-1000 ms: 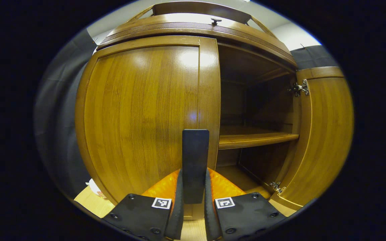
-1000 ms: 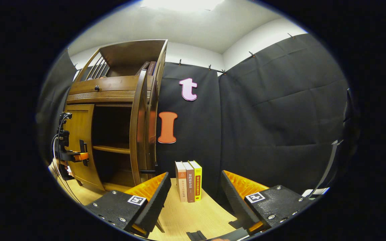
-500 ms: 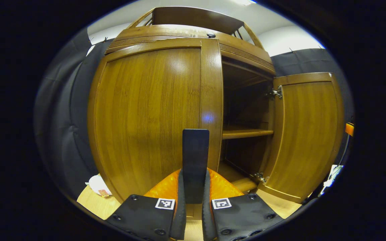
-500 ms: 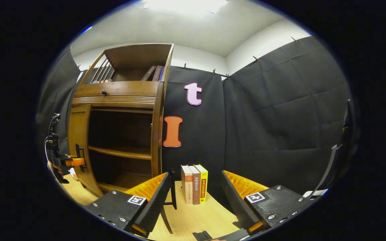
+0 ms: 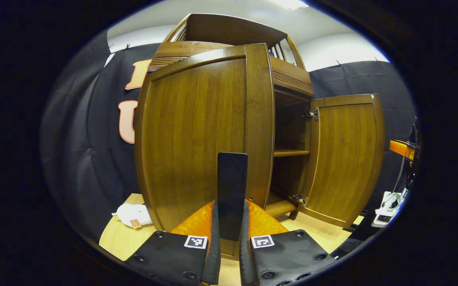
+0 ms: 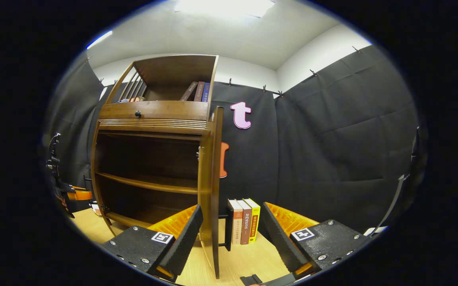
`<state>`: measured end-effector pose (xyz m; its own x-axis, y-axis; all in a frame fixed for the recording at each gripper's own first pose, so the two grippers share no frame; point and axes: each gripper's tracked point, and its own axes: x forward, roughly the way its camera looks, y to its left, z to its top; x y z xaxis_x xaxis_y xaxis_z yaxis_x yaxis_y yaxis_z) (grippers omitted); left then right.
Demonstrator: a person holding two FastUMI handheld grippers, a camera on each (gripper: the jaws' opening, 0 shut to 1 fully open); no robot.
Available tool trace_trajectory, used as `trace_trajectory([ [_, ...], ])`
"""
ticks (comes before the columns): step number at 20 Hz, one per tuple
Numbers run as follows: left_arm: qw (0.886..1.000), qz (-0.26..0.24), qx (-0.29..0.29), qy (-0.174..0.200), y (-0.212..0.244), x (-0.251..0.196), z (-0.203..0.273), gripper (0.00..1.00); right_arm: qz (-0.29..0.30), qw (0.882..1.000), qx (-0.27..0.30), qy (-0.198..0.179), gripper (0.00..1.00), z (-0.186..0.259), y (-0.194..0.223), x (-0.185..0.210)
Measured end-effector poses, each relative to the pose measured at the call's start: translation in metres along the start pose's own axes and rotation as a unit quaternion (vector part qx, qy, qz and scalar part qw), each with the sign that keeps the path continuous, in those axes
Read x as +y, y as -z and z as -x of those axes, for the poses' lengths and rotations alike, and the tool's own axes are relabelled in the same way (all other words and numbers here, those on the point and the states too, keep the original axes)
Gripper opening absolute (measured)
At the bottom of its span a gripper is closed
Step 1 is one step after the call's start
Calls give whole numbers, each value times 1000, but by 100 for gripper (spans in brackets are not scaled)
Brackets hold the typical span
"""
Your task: Open the right door of the double-door shoe cabinet with the right hand, and open the left door with the left hand.
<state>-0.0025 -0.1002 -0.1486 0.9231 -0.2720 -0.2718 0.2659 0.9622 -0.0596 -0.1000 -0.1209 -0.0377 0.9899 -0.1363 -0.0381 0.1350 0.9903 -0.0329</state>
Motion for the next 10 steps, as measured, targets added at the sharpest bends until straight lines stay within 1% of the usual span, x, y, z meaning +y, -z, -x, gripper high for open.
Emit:
trace_trajectory([
  [3,1000,2,0,-9,2,12,18,27,4,1000,-8,-14,92,3,-6,17],
  [4,1000,-1,0,-13,2,16,24,27,4,1000,-10,-18,98,4,-8,22],
  [5,1000,-5,1,-17,1,21,30,26,4,1000,-10,-22,98,5,-10,28],
  [6,1000,-8,1,-22,0,26,35,26,4,1000,-10,-27,92,7,-11,33],
  [8,999,-8,3,-37,-1,35,48,26,2,999,-12,-33,92,5,-15,41],
  [9,999,-9,5,-44,1,40,54,25,1,999,-14,-35,98,5,-16,44],
  [10,998,-19,3,-53,-1,47,62,25,0,999,-15,-37,87,7,-18,47],
])
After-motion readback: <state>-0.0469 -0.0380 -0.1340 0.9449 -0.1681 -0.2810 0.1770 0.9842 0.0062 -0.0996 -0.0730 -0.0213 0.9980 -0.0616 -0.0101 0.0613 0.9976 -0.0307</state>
